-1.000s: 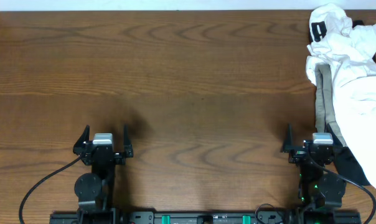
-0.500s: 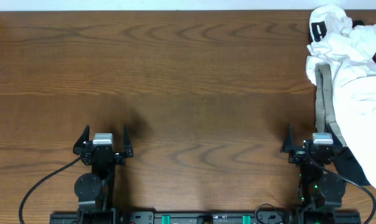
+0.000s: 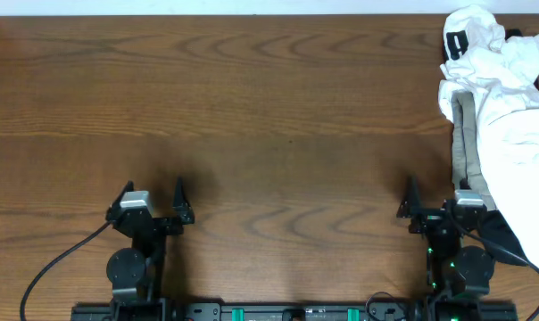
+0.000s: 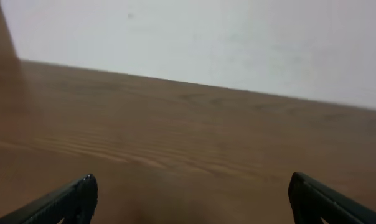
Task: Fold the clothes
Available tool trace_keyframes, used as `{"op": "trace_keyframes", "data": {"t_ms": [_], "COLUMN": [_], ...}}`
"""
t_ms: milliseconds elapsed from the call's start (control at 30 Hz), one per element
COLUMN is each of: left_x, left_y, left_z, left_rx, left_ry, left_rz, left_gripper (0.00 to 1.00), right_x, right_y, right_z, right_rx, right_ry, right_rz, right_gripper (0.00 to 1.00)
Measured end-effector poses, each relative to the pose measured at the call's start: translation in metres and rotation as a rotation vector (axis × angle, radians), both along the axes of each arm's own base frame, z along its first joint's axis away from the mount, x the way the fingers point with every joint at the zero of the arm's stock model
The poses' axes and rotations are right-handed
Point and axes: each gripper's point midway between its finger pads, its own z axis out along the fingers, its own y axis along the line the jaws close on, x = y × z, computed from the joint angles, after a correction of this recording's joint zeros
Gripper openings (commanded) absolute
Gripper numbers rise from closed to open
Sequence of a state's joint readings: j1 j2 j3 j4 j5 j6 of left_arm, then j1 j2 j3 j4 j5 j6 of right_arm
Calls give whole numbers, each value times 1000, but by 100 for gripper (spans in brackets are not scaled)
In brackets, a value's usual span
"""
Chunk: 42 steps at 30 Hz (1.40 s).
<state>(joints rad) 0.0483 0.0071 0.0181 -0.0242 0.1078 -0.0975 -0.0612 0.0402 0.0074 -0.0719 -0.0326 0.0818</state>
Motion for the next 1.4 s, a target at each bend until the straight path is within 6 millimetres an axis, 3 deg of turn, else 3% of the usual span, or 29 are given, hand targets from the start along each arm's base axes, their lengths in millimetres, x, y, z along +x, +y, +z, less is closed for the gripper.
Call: {"op": "trace_keyframes", "data": {"t_ms": [167,333,500,633,867,1067,1267,1400], "left_x": [-3,-13,-16,-13,-16,-20,-25,-26], "left_y": [-14,-23,-27,-28,-51,-63,-66,-67], "left_z": [-10,-31,-2,24,40,48,45,41], "left_rx": [-109,-174,-197,-206,-234,-263,-278,-287], "left_ry": [87,282,365,438,647,691,717,750], "left_rz": [-65,-96,-108,-113,-244,-307,-324,-323], "left_gripper": [98,98,98,98,98,98,98,98], "right_x": [-1,0,4,7,-5,-11,-10,-5], "right_y": [5,11,20,26,40,46,35,-2], "right_z": [-14,2,29,37,29,18,13,25], "right_rx": [36,60,94,125,172,197,215,248], "right_ry": [110,215,340,484,799,945,985,994], "right_rz": [27,57,103,132,207,243,162,-16], "right_gripper": [99,99,99,99,99,99,99,99]}}
